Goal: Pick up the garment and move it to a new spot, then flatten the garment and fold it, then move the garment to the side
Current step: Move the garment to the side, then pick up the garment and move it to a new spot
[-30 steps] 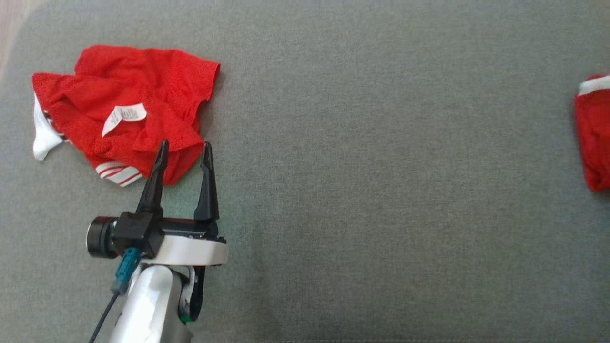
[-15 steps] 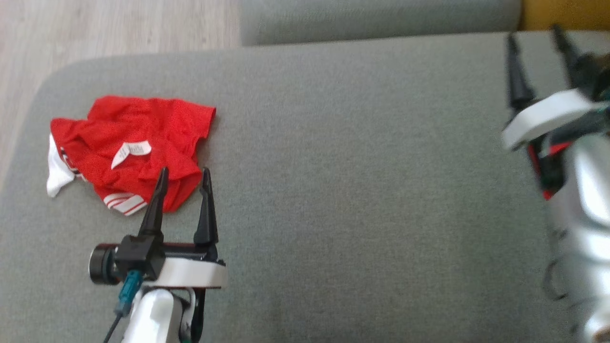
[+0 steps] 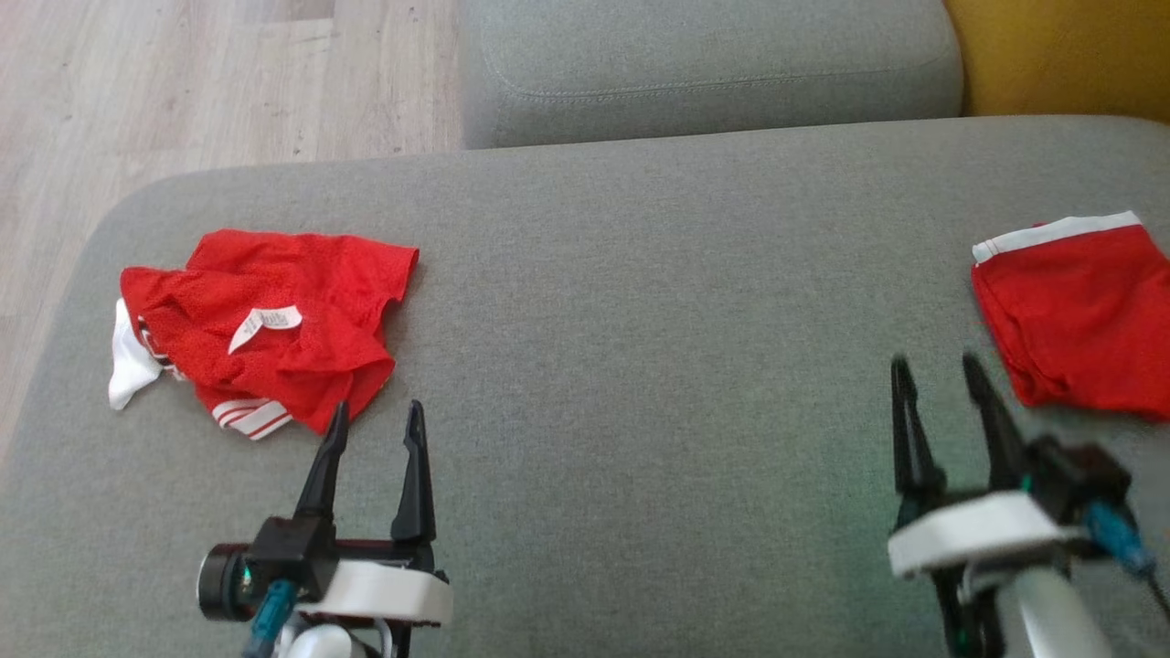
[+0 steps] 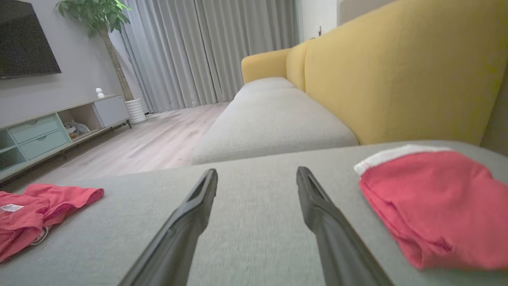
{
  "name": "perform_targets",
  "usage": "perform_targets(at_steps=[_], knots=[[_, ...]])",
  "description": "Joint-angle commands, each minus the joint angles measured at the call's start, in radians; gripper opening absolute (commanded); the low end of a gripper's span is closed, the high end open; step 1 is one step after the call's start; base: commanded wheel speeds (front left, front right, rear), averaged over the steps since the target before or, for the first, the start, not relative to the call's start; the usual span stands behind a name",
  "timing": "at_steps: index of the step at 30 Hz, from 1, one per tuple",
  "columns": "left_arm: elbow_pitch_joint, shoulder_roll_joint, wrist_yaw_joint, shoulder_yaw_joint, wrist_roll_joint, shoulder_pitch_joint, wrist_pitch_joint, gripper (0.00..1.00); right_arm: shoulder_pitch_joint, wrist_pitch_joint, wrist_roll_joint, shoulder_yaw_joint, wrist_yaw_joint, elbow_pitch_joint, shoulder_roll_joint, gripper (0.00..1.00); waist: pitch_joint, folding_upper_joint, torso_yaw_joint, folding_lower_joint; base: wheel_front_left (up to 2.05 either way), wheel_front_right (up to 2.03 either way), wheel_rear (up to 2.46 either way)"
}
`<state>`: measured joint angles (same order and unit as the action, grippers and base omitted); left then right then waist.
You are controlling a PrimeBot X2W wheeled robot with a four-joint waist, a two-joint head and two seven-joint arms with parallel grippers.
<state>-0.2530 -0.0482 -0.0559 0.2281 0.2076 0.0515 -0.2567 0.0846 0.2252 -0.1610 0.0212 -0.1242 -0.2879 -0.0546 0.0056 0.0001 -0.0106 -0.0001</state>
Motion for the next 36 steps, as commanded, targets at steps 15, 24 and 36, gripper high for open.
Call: perform_targets(at_steps=[15,24,36], knots=[[0.033,-0.002,-0.017,-0.027,0.010,0.028,-0.005,1.00,-0.045,0.029,-0.035,0.063,-0.007,0.084,0.004,1.00,-0.007,-0.0001,-0.004,0.0001,0.00,0.00,0.00],[0.031,-0.002,-0.016,-0.025,0.009,0.033,-0.005,1.00,-0.057,0.030,-0.050,0.080,-0.007,0.095,0.004,1.00,-0.009,-0.0001,0.036,0.0001,0.00,0.00,0.00],[0.021,-0.007,-0.009,-0.037,-0.017,0.023,-0.005,1.00,-0.090,0.034,-0.078,0.166,-0.007,0.098,0.004,1.00,-0.041,-0.0001,0.240,0.0001,0.00,0.00,0.00]])
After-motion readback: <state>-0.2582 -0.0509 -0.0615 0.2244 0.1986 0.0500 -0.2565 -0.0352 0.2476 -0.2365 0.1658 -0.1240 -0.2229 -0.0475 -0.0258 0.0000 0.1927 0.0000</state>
